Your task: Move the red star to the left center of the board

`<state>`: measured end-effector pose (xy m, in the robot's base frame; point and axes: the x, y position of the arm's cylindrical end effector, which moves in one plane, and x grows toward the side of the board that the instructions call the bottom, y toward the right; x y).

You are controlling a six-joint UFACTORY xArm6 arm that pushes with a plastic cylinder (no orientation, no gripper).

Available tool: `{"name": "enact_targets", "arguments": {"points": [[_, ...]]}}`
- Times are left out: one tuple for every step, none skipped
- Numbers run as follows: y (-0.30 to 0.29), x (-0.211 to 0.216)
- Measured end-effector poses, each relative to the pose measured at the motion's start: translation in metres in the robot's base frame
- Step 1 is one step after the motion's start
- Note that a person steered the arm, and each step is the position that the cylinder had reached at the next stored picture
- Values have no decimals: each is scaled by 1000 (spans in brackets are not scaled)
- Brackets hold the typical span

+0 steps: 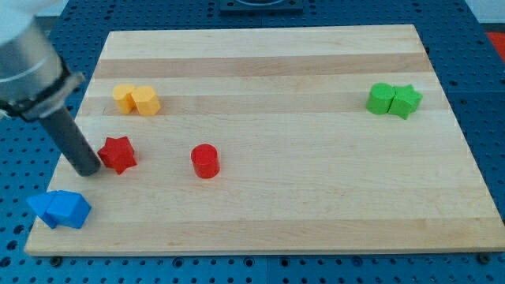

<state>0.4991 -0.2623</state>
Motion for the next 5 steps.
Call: {"name": "enact_targets", "arguments": {"points": [[-5,1],[12,29],[58,39],[80,31],[66,-4]]}}
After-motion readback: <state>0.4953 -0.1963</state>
